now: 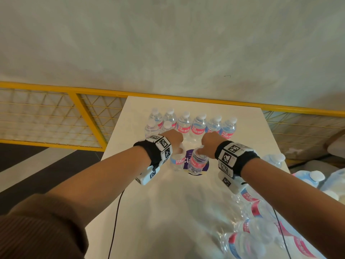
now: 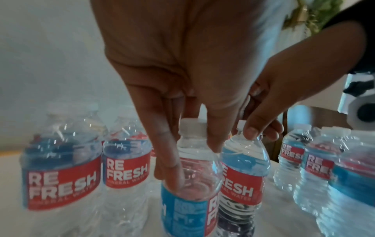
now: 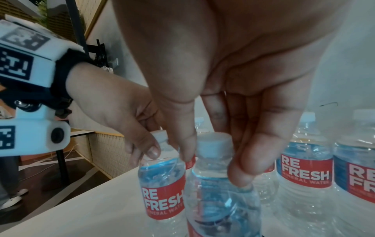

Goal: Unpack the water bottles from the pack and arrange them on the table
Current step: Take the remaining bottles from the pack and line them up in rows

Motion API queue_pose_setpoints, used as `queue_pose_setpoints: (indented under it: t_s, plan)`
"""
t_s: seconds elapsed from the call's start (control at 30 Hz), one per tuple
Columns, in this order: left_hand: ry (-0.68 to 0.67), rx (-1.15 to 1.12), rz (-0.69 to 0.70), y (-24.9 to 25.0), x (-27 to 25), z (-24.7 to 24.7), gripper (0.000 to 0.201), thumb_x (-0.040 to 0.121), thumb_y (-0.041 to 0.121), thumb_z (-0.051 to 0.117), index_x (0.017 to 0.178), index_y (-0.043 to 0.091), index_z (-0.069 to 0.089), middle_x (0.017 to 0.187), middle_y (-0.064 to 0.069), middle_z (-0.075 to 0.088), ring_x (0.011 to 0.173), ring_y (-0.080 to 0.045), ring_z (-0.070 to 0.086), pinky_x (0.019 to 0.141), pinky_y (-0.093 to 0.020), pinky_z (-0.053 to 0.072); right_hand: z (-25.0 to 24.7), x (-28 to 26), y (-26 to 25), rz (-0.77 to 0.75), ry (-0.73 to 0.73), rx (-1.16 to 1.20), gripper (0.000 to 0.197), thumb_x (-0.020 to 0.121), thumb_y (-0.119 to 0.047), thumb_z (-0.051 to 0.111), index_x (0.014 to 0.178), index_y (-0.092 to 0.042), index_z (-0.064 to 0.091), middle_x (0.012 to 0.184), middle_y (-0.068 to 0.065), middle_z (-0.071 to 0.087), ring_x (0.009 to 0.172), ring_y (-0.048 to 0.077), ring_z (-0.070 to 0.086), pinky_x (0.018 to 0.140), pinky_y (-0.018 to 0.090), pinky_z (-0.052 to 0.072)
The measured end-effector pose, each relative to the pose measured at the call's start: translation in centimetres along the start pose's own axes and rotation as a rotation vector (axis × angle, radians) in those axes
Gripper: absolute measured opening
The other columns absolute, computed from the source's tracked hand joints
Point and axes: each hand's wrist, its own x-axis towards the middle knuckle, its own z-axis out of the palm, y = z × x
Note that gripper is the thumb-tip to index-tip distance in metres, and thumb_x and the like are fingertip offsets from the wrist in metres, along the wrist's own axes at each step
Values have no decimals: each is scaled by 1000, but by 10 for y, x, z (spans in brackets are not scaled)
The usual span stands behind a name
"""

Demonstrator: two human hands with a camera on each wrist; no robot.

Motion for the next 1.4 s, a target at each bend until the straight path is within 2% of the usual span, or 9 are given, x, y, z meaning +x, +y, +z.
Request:
queue_pose_setpoints:
  t_s: [0.07, 0.33, 0.43, 0.53, 0.6, 0.7, 0.8, 0.9, 1.4]
  plan:
    - [16, 40, 30, 0, 0, -2, 27, 92, 23, 53, 106, 2, 63, 106, -13, 65, 102, -30, 61, 76, -30, 42, 0, 0, -1, 4, 11, 2, 40, 90, -37, 58, 112, -4, 61, 104, 8, 67, 88, 20, 63, 75, 24, 48]
    - [101, 84, 61, 2, 0, -6, 14, 92, 11, 47, 98, 6, 59, 108, -14, 65, 103, -29, 60, 78, -29, 42, 0, 6, -2, -9, 43, 7, 32, 90, -27, 59, 110, -2, 63, 105, 9, 67, 91, 21, 64, 77, 25, 50]
    - [89, 85, 39, 1, 8, -8, 15, 92, 9, 45, 94, 4, 59, 96, -10, 64, 96, -28, 60, 73, -28, 39, -1, 11, 0, -15, 62, 25, 29, 90, -25, 59, 107, -2, 64, 104, 10, 68, 86, 21, 63, 78, 26, 52]
    - [118, 63, 27, 0, 19, -6, 18, 91, 7, 44, 75, 13, 49, 70, 0, 48, 84, -26, 54, 70, -27, 35, -1, 16, 2, -22, 88, 47, 33, 91, -26, 57, 114, -3, 60, 112, 11, 65, 100, 24, 63, 85, 29, 52]
    - [134, 53, 36, -1, 24, -6, 13, 93, 8, 44, 92, 11, 56, 83, -5, 56, 92, -27, 57, 74, -27, 37, 0, 19, 3, -30, 109, 51, 34, 92, -25, 57, 117, -3, 59, 115, 11, 64, 104, 25, 62, 88, 30, 52]
    - [157, 60, 41, -1, 31, -5, 29, 93, 5, 45, 119, 10, 57, 115, -13, 62, 109, -30, 59, 84, -30, 43, -1, 25, 2, -38, 118, 29, 31, 92, -22, 56, 117, -3, 60, 116, 11, 64, 105, 25, 63, 89, 30, 52]
    - [207, 63, 41, -2, 36, -8, 23, 93, 4, 44, 108, 6, 60, 109, -14, 64, 106, -31, 61, 77, -30, 41, -1, 30, 2, -35, 121, 37, 30, 92, -19, 56, 116, -3, 61, 115, 12, 65, 103, 25, 64, 89, 31, 53]
    - [237, 67, 30, -3, 39, -11, 23, 94, 6, 42, 108, 5, 61, 108, -14, 65, 102, -31, 62, 79, -32, 46, -4, 35, 0, -27, 144, 65, 33, 91, -20, 57, 120, -3, 60, 116, 13, 64, 104, 26, 63, 90, 32, 53]
    - [142, 32, 11, -6, 55, -17, 16, 91, 8, 54, 100, 0, 64, 104, -16, 68, 98, -30, 64, 71, -27, 39, -8, 52, 10, -45, 155, 62, 35, 92, -18, 55, 127, -12, 57, 124, 12, 59, 113, 28, 58, 95, 34, 50]
